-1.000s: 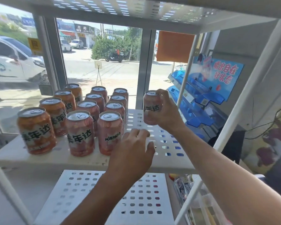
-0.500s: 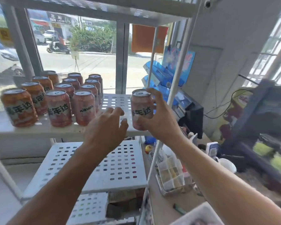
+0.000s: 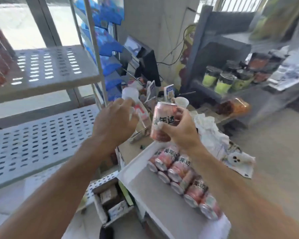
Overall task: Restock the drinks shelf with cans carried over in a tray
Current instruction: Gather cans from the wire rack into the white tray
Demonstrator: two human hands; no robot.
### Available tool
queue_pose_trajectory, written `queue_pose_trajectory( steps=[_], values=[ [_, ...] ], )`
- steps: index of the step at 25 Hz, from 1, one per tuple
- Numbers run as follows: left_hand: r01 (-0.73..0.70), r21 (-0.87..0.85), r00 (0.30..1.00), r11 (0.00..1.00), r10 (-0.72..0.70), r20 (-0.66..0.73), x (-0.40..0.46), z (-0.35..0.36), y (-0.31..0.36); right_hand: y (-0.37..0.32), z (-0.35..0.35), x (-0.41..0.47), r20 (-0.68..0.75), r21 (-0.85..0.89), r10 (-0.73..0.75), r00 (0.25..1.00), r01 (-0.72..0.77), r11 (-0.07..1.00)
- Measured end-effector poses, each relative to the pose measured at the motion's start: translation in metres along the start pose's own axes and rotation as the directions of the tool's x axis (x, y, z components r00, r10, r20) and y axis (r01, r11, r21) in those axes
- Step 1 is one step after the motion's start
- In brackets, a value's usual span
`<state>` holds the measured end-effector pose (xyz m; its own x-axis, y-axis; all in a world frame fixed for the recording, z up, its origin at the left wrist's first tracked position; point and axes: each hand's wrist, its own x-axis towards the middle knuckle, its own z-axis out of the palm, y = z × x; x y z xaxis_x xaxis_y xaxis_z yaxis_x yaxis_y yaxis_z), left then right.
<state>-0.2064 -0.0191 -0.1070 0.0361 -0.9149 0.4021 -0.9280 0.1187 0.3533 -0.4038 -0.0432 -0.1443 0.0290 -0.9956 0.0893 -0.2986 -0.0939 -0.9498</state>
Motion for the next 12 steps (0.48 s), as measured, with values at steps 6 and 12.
queue_pose_trajectory(
  steps=[6, 12],
  values=[
    [-0.135, -0.078, 0.973, 0.988, 0.147, 0.177, -0.017, 0.062, 0.060, 0.084, -0.065, -0.041, -0.235, -0.030, 0.390, 0.891, -0.407, 0.913],
    [-0.202, -0.077, 0.938, 0.976, 0.216, 0.273, -0.030, 0.090, 0.086, 0.149, -0.068, -0.077, -0.291, -0.039, 0.633, 0.717, -0.670, 0.741]
  ],
)
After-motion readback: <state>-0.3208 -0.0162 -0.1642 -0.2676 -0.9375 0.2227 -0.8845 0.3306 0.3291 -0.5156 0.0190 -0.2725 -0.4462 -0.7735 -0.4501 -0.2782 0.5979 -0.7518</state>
